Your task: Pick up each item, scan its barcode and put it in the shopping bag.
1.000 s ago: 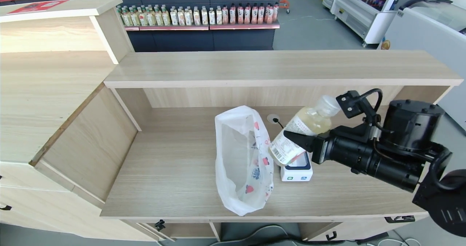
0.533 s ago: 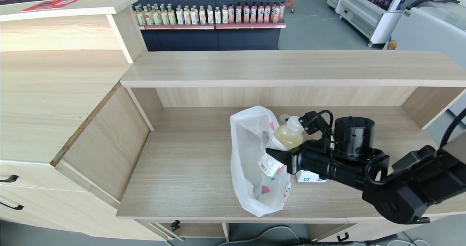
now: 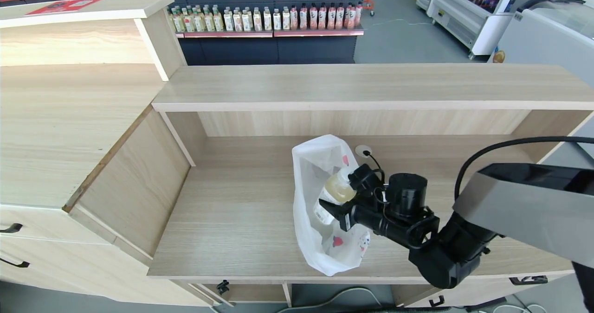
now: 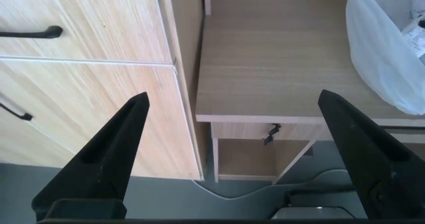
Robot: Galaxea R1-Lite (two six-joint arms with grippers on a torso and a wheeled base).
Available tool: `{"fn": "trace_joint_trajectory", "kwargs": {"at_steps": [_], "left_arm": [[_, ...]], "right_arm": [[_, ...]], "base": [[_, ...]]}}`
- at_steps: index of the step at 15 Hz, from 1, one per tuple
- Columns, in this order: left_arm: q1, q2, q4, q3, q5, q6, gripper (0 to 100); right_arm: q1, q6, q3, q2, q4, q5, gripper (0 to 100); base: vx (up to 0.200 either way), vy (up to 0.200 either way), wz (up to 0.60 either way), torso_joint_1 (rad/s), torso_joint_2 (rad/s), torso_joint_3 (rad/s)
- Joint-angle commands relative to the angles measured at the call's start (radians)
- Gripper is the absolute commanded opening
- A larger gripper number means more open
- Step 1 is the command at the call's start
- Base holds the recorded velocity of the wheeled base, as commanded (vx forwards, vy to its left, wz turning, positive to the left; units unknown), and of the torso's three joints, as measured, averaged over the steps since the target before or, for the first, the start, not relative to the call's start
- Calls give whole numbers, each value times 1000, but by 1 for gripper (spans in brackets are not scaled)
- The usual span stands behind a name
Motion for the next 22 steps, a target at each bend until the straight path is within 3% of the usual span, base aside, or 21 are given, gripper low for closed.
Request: {"fn": "trace_joint_trajectory", "kwargs": {"at_steps": [1, 4, 6, 7, 9, 10, 12, 14, 17, 20, 22], "left_arm": [[-1, 0, 0, 0, 0, 0, 100], [-1, 0, 0, 0, 0, 0, 100], [-1, 0, 0, 0, 0, 0, 100], [1, 0, 0, 0, 0, 0, 100], [1, 0, 0, 0, 0, 0, 100], [1, 0, 0, 0, 0, 0, 100], [-1, 0, 0, 0, 0, 0, 100], [1, 0, 0, 0, 0, 0, 100], [1, 0, 0, 0, 0, 0, 100], [1, 0, 0, 0, 0, 0, 100], [-1, 0, 0, 0, 0, 0, 100]], "right_arm": [[6, -66, -118, 164, -24, 2, 0], [32, -94, -267, 266, -15, -1, 0], [49, -98, -277, 290, -19, -2, 0], [49, -98, -277, 292, -21, -2, 100], [49, -66, -250, 239, -4, 1, 100], [49, 17, -217, 170, 36, 4, 100], [41, 231, -176, -9, 191, 7, 100], [-3, 322, -164, -130, 331, 13, 100], [-78, 343, -102, -241, 383, 42, 100], [-190, 339, 48, -432, 413, 41, 100], [-269, 319, 100, -572, 536, 39, 100]], "base": [[0, 0, 0, 0, 0, 0], [0, 0, 0, 0, 0, 0], [0, 0, 0, 0, 0, 0], [0, 0, 0, 0, 0, 0], [0, 0, 0, 0, 0, 0], [0, 0, 0, 0, 0, 0], [0, 0, 0, 0, 0, 0], [0, 0, 0, 0, 0, 0], [0, 0, 0, 0, 0, 0], [0, 0, 0, 0, 0, 0], [0, 0, 0, 0, 0, 0]]}}
